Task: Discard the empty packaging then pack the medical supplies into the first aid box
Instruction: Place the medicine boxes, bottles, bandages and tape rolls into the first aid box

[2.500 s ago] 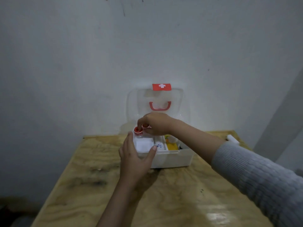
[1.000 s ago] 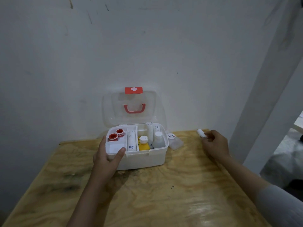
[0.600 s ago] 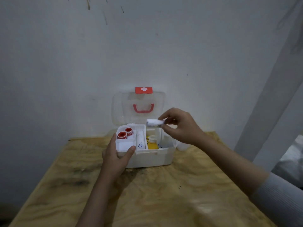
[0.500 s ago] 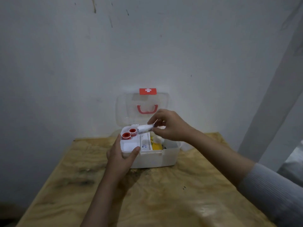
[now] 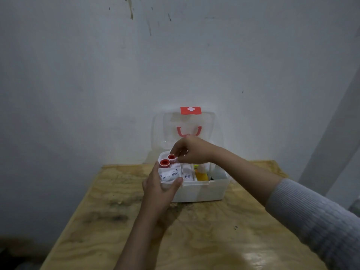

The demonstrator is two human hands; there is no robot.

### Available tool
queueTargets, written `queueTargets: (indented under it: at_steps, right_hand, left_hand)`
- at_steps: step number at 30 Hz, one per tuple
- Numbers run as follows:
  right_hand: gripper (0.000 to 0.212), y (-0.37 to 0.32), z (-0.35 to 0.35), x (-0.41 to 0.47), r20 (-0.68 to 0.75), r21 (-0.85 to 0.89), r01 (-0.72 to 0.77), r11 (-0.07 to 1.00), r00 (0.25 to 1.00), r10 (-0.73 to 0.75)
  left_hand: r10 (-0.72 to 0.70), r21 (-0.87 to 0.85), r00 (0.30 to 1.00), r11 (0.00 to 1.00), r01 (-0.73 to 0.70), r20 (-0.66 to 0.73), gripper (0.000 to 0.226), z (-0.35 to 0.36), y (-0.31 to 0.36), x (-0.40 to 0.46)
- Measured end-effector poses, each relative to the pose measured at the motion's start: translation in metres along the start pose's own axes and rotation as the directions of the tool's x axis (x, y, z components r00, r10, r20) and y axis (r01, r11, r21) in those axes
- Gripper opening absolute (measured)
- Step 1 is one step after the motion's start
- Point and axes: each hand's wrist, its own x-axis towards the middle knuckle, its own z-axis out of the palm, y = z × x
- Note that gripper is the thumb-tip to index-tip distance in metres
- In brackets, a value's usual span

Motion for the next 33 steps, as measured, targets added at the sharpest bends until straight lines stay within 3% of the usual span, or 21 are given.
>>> queueTargets:
  at_steps: [4, 8, 13, 19, 26, 33]
  right_hand:
    - [0.022, 0.030, -0.024, -0.020, -0.225, 0.076, -0.052, 0.996, 0.972, 0.067]
    - [0.016, 0.074, -0.037, -0.053, -0.351, 0.062, -0.186, 0.981, 0.915, 0.196]
    - [0.013, 0.127, -0.021, -0.095, -0.311, 0.028, -0.420, 0.907, 0.859, 0.407]
    - [0.032, 0.163, 0.025, -0.116, -0.279, -0.078, -0.604, 0.794, 0.777, 0.564]
    - [0.049, 0.161, 0.047, -0.120, -0.391, 0.001, -0.613, 0.790, 0.727, 0.564]
    - [0.042, 0.155, 0.052, -0.122, -0.444, 0.137, -0.617, 0.775, 0.661, 0.605]
  left_hand:
    - [0.008, -0.013, 1.000, 1.000, -0.008, -0.010, 0.090, 0.002, -0.004, 0.001]
    - [-0.007, -0.025, 1.000, 1.000, 0.006, -0.026, 0.090, 0.005, -0.005, 0.002]
    - [-0.001, -0.042, 0.999, 0.999, -0.001, -0.041, 0.088, 0.008, -0.008, 0.004]
    - [-0.008, -0.057, 1.000, 0.998, 0.007, -0.026, 0.097, 0.007, -0.007, 0.003]
    - [0.000, -0.074, 1.000, 0.997, -0.002, -0.027, 0.098, 0.007, -0.006, 0.002]
    - [-0.014, -0.089, 1.000, 0.996, 0.012, -0.024, 0.098, 0.007, -0.002, 0.002]
